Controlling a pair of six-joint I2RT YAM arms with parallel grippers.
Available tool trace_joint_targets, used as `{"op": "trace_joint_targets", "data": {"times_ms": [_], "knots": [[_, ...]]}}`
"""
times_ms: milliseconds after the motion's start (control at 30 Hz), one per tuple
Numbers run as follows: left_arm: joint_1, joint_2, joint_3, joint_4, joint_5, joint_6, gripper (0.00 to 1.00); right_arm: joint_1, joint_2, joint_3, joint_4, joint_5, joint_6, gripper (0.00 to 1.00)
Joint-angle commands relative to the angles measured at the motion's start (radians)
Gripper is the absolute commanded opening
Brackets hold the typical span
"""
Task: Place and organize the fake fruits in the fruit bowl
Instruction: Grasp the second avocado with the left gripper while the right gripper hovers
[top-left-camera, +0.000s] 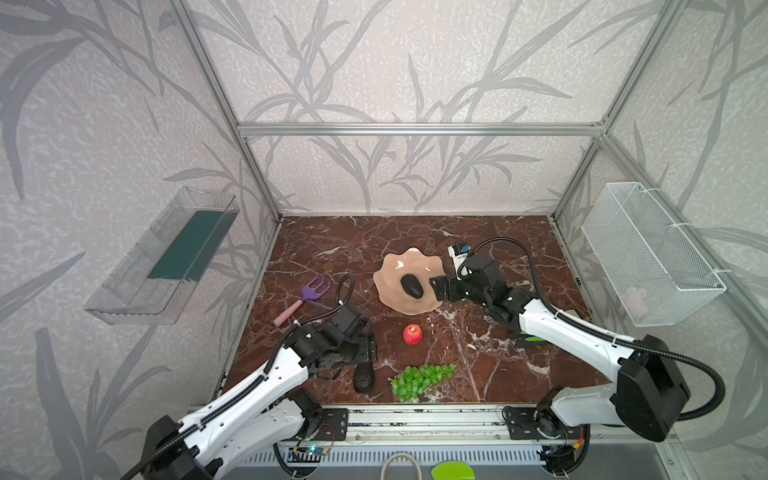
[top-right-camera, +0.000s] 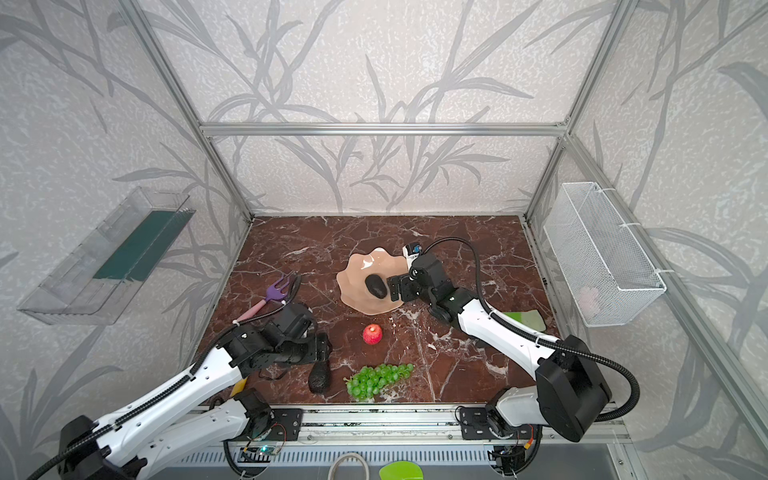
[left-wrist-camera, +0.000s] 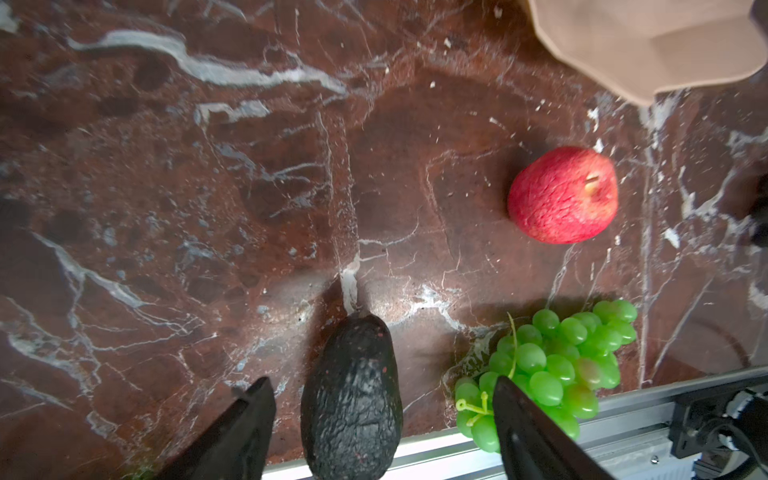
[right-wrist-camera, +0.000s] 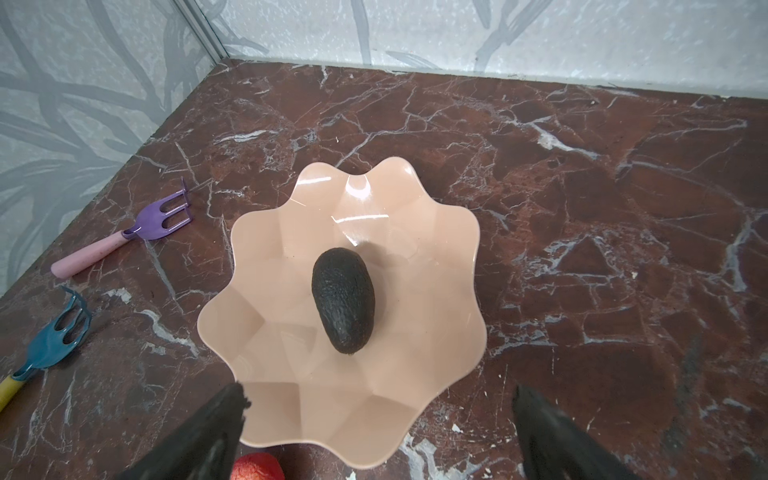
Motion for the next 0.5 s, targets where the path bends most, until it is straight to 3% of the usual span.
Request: {"op": "trace_joint_targets", "data": {"times_ms": [0,267,467], "knots": [[-0.061,0.038,-0.034,0.007,-0.036,-0.076,0.84,-0.009,-0.028,-0.014,0.007,0.006,0.009,0.99],[-0.152,0.093,-0.105,0.052,-0.033,-0.136,0.83,-0.017,-0.029,-0.025,0.013,0.0,0.014,0.99],[-0.159,0.12,-0.129,0.08,-0.017,-0.139,0.75,-0.024,-0.027,-0.035,0.024,-0.004,0.026,0.99]]}}
